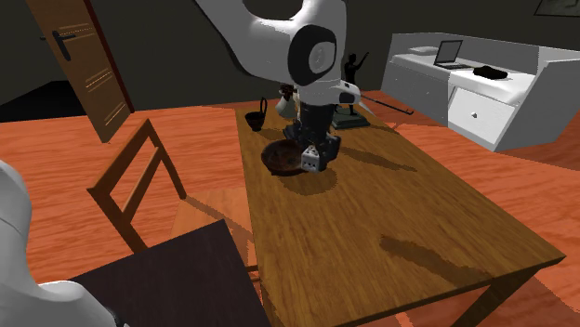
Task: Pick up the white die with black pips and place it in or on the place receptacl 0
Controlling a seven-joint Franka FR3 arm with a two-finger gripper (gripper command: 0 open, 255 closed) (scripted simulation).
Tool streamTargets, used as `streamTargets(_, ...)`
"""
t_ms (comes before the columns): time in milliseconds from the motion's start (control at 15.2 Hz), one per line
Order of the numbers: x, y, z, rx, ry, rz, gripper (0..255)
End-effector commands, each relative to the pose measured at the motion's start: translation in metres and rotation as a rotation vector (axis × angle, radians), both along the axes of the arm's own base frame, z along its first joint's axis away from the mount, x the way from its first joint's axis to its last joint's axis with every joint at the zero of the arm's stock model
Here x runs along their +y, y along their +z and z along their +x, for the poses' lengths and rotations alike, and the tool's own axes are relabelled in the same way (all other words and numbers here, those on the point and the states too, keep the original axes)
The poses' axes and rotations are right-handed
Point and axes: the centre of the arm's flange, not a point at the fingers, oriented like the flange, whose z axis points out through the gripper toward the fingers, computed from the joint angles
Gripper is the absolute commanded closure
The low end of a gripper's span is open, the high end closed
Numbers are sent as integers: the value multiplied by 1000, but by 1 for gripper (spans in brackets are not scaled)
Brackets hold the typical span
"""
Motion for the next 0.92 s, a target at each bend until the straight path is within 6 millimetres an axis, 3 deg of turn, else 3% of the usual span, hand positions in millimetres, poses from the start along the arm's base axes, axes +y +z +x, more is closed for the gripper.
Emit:
streamTargets(0, 25, 1, 7, 0, -2, 0, 255)
streamTargets(858, 191, -2, 50, 0, -2, 0, 255)
